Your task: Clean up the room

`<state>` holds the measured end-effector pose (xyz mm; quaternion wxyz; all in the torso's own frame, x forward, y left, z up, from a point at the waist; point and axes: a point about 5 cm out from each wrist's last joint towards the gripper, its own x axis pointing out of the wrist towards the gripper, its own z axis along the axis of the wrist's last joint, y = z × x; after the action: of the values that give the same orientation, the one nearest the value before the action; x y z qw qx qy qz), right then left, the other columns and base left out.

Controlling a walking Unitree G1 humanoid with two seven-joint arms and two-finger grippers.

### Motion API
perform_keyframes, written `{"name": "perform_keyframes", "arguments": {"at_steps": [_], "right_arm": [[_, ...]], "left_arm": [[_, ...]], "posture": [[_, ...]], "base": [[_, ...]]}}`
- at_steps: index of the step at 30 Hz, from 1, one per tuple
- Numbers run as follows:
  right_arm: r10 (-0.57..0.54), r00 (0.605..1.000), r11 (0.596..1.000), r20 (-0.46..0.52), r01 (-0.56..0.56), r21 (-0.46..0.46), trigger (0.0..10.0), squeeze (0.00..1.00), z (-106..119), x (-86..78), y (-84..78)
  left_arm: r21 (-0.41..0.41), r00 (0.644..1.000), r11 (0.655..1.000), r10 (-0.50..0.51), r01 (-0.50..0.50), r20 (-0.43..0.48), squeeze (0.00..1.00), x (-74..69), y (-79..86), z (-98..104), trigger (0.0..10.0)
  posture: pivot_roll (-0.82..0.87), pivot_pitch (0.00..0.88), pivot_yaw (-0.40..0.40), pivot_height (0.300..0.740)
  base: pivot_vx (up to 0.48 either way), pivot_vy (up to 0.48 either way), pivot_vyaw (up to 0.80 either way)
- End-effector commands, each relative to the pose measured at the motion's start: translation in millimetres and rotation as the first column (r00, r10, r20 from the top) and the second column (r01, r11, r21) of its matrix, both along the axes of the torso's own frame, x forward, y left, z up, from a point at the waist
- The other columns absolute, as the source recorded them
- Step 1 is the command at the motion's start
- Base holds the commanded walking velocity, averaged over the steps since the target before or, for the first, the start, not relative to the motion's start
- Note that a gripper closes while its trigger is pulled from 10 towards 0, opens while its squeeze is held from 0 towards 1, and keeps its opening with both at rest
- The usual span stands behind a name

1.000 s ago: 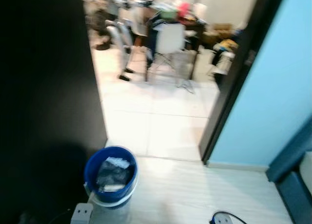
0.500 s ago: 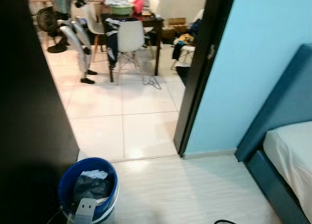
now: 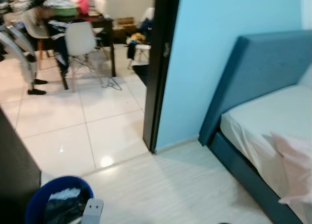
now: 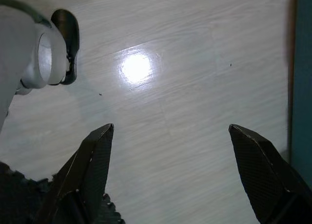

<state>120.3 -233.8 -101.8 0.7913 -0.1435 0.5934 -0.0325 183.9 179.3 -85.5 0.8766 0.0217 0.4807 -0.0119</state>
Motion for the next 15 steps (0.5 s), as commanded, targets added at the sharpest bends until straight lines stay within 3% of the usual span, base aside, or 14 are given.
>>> {"name": "perform_keyframes", "arguments": {"at_steps": [1, 13, 15], "right_arm": [[0.005, 1.0, 1.0, -0.001, -0.005, -0.015, 10.0, 0.0, 0.9, 0.1, -3.6], [0.022, 1.0, 0.999, -0.007, -0.022, -0.025, 10.0, 0.0, 1.5, -2.3, -8.5], [0.021, 1.0, 0.999, -0.008, -0.022, -0.025, 10.0, 0.0, 1.4, -2.7, -8.9]], "left_arm": [[-0.012, 1.0, 1.0, -0.007, 0.007, -0.011, 0.0, -2.2, -3.1, -1.4, 10.0], [-0.037, 1.0, 0.999, -0.02, 0.019, -0.022, 0.0, -1.2, -8.4, -1.5, 10.0], [-0.037, 1.0, 0.999, -0.022, 0.021, -0.023, 0.0, -1.3, -8.4, -1.6, 10.0]], "posture": [[0.05, 0.0, -0.046, 0.74], [0.05, 0.0, -0.047, 0.74], [0.05, 0.0, -0.046, 0.74]], "base": [[0.0, 0.0, -0.73], [0.0, 0.0, -0.72], [0.0, -0.289, -0.72]]}}
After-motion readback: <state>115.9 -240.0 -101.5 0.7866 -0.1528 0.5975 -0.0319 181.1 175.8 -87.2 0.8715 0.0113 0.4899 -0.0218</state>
